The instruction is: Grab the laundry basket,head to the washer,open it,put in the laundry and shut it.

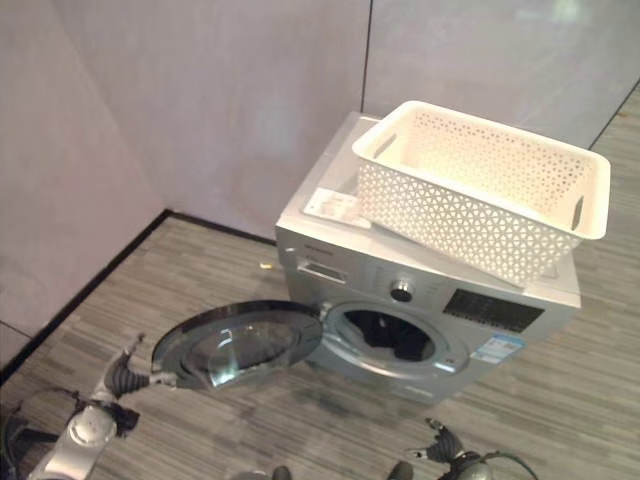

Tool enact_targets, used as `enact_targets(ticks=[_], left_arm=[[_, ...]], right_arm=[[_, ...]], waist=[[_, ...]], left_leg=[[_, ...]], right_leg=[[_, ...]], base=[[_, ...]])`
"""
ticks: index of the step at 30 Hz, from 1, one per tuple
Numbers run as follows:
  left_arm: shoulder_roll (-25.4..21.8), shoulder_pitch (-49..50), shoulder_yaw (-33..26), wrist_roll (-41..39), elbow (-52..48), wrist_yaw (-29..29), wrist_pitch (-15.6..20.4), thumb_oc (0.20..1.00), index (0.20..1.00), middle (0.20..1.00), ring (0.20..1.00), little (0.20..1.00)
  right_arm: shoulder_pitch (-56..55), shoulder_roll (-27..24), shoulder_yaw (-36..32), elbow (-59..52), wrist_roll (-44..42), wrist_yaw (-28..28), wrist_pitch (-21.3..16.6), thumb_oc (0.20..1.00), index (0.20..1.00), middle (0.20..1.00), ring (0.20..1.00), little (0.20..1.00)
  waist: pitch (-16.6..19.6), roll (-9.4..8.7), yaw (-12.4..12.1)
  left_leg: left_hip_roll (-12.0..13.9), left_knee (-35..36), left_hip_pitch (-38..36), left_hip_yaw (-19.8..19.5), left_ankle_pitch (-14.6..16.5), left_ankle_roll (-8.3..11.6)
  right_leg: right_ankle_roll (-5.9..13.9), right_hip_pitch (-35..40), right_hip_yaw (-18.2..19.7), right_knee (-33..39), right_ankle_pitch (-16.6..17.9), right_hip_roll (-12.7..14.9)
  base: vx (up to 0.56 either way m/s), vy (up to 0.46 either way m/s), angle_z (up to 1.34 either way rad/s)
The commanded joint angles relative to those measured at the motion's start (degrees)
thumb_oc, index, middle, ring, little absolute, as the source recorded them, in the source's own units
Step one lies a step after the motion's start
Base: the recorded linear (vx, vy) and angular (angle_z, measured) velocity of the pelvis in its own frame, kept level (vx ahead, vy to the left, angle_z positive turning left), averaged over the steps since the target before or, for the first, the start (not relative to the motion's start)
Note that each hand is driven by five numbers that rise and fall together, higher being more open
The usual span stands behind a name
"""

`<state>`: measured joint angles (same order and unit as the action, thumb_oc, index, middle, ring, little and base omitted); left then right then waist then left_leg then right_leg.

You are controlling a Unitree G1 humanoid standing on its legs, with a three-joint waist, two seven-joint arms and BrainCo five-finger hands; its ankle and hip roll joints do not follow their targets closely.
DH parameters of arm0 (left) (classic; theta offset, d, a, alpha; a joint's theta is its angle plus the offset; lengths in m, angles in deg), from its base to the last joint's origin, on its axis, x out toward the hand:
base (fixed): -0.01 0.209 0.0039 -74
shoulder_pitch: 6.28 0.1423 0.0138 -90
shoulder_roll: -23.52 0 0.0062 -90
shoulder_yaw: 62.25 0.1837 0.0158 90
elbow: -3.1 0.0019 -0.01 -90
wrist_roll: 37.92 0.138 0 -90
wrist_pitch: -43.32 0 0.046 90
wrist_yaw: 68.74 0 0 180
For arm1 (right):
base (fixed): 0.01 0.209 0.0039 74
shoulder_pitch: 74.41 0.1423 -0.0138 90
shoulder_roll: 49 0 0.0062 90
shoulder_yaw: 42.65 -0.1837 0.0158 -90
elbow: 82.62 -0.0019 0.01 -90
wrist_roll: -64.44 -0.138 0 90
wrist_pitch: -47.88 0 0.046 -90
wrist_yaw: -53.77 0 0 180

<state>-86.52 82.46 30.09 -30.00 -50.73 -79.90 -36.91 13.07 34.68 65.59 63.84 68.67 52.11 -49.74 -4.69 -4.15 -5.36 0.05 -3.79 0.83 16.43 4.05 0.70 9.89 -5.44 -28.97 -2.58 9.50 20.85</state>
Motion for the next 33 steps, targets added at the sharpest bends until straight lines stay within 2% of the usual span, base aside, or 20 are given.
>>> enact_targets(ticks=[1, 2, 3, 4, 6, 12, 15, 19, 22, 27, 28, 29, 30, 31, 33], left_arm=[[-4.8, -8.5, -1.4, -0.2, 7.1, -3.8, 1.1, 1.000, 1.000, 1.000, 1.000, 1.000], [-5.9, -10.3, -1.1, -0.9, 9.1, -3.9, 0.9, 1.000, 1.000, 1.000, 1.000, 1.000], [-8.7, -14.9, 1.1, -1.6, 12.8, -2.9, 0.4, 1.000, 1.000, 1.000, 1.000, 1.000], [-8.8, -15.2, 1.3, -1.6, 13.0, -2.9, 0.5, 1.000, 1.000, 1.000, 1.000, 1.000], [-11.6, -22.4, 4.6, -2.3, 19.1, -2.0, 0.0, 1.000, 1.000, 1.000, 1.000, 1.000], [-13.7, -30.5, 7.3, -4.0, 27.3, -3.0, -1.2, 1.000, 1.000, 1.000, 1.000, 1.000], [-13.1, -31.8, 8.3, -4.4, 30.1, -2.0, -2.3, 1.000, 1.000, 1.000, 1.000, 1.000], [-7.4, -28.1, 7.6, -6.1, 33.2, 1.1, -3.3, 1.000, 1.000, 1.000, 1.000, 1.000], [-2.4, -22.2, 7.5, -5.2, 31.7, 2.3, -3.3, 1.000, 1.000, 1.000, 1.000, 1.000], [3.6, -17.8, 9.2, -3.3, 29.0, 2.5, -3.5, 1.000, 1.000, 1.000, 1.000, 1.000], [6.6, -16.6, 9.8, -3.6, 28.1, 2.6, -3.6, 1.000, 1.000, 1.000, 1.000, 1.000], [12.0, -14.7, 10.4, -6.0, 27.4, 2.8, -3.5, 1.000, 1.000, 1.000, 1.000, 1.000], [15.7, -13.3, 11.8, -7.3, 26.2, 3.6, -3.1, 1.000, 1.000, 1.000, 1.000, 1.000], [20.6, -11.4, 15.6, -9.6, 24.2, 5.4, -2.4, 1.000, 1.000, 1.000, 1.000, 1.000], [24.9, -11.1, 21.2, -11.8, 21.4, 6.6, -2.2, 1.000, 1.000, 1.000, 1.000, 1.000]], right_arm=[[2.4, -0.7, 2.5, -2.0, 1.0, -0.6, -0.8, 1.000, 1.000, 1.000, 1.000, 1.000], [2.6, -0.8, 3.1, -2.7, 1.1, -0.7, -0.9, 1.000, 1.000, 1.000, 1.000, 1.000], [3.0, -1.5, 4.7, -3.3, 1.7, -0.7, -0.9, 1.000, 1.000, 1.000, 1.000, 1.000], [3.1, -1.4, 4.6, -3.3, 1.6, -0.7, -0.9, 1.000, 1.000, 1.000, 1.000, 1.000], [3.2, -2.9, 5.2, -4.5, 1.4, -0.6, -1.1, 1.000, 1.000, 1.000, 1.000, 1.000], [0.9, -3.0, 2.7, -6.7, -4.6, -0.4, -1.4, 1.000, 1.000, 1.000, 1.000, 1.000], [-0.2, -3.0, 2.4, -5.1, -4.5, -0.4, -1.1, 1.000, 1.000, 1.000, 1.000, 1.000], [0.3, -3.7, 2.3, -5.4, -4.1, -0.8, -0.7, 1.000, 1.000, 1.000, 1.000, 1.000], [2.1, -4.7, 2.5, -5.9, -2.9, -0.6, -0.5, 1.000, 1.000, 1.000, 1.000, 1.000], [3.9, -5.1, 1.6, -4.3, -2.1, 0.7, -0.2, 1.000, 1.000, 1.000, 1.000, 1.000], [4.3, -4.9, 1.4, -2.5, -1.6, 1.1, 0.2, 1.000, 1.000, 1.000, 1.000, 1.000], [4.9, -4.0, 1.1, 0.5, -0.9, 1.7, 0.8, 1.000, 1.000, 1.000, 1.000, 1.000], [5.2, -3.3, 0.8, 3.7, -0.6, 2.2, 1.2, 1.000, 1.000, 1.000, 1.000, 1.000], [5.5, -2.5, 0.8, 6.6, -0.3, 2.8, 1.5, 1.000, 1.000, 1.000, 1.000, 1.000], [6.1, -1.4, 0.6, 9.0, -1.0, 3.8, 1.7, 1.000, 1.000, 1.000, 1.000, 1.000]], waist=[[-1.2, -2.85, 1.8], [-1.6, -2.59, 2.0], [-3.1, -3.19, 2.9], [-3.1, -3.25, 2.8], [-5.2, -4.35, 4.2], [-8.2, -6.81, 6.9], [-9.0, -7.75, 7.6], [-8.0, -7.41, 8.1], [-7.1, -5.92, 7.1], [-7.3, -3.63, 6.6], [-6.9, -2.87, 6.4], [-6.0, -1.96, 6.5], [-5.1, -1.20, 6.6], [-4.0, -0.25, 6.9], [-3.3, 0.62, 7.4]], left_leg=[[2.0, -3.1, 6.2, -1.0, -1.8, 3.37], [2.8, -3.0, 6.0, -1.3, -1.1, 4.14], [3.4, -2.8, 7.2, -1.1, -1.9, 4.36], [3.4, -2.8, 7.3, -1.1, -2.0, 4.37], [4.3, -2.5, 9.3, -0.9, -3.1, 4.62], [5.9, -2.9, 12.4, 0.0, -3.9, 4.59], [6.3, -3.1, 13.5, -0.3, -4.0, 4.53], [6.1, -2.2, 14.6, -0.3, -4.7, 4.56], [5.8, 0.5, 12.7, -0.9, -5.9, 4.63], [5.3, 6.5, 8.8, -1.8, -9.0, 4.95], [5.2, 7.5, 8.2, -2.0, -9.8, 5.02], [5.0, 8.4, 8.4, -2.2, -11.6, 4.94], [5.3, 8.8, 8.1, -2.5, -12.2, 5.30], [5.7, 8.8, 7.9, -2.9, -12.6, 5.71], [6.3, 8.8, 7.9, -3.1, -13.2, 6.28]], right_leg=[[5.11, 3.1, 1.8, 4.9, 8.0, 1.6], [5.11, 3.1, 2.4, 5.0, 7.2, 0.6], [5.11, 1.7, 2.8, 4.9, 7.2, 0.2], [5.11, 1.6, 2.8, 4.9, 7.2, 0.2], [5.11, -0.6, 3.2, 4.8, 7.6, -0.7], [5.11, -5.7, 6.4, 4.7, 8.1, -2.7], [5.11, -6.6, 7.0, 5.2, 8.5, -3.3], [4.98, -8.5, 8.3, 6.2, 8.6, -3.4], [4.73, -7.6, 8.0, 5.5, 6.9, -3.1], [4.36, -5.6, 7.6, 4.0, 3.8, -2.5], [4.26, -4.9, 6.8, 4.0, 3.3, -2.4], [3.46, -4.2, 5.5, 4.2, 3.4, -2.3], [3.25, -3.2, 4.9, 4.4, 2.9, -2.5], [3.04, -2.3, 3.9, 4.3, 2.5, -2.8], [2.71, -1.6, 3.2, 3.5, 1.6, -3.1]], base=[[-0.02, -0.035, -0.01], [-0.10, -0.078, -0.06], [-0.06, -0.073, -0.07], [-0.18, -0.085, -0.22], [-0.13, -0.066, -0.25], [-0.06, -0.023, -0.15], [0.02, -0.017, -0.19], [0.04, 0.023, -0.06], [0.08, 0.010, -0.11], [0.03, 0.010, 0.15], [-0.05, -0.040, 0.32], [-0.03, -0.088, 0.39], [-0.02, -0.138, 0.58], [0.04, -0.132, 0.72], [0.01, -0.134, 0.40]])
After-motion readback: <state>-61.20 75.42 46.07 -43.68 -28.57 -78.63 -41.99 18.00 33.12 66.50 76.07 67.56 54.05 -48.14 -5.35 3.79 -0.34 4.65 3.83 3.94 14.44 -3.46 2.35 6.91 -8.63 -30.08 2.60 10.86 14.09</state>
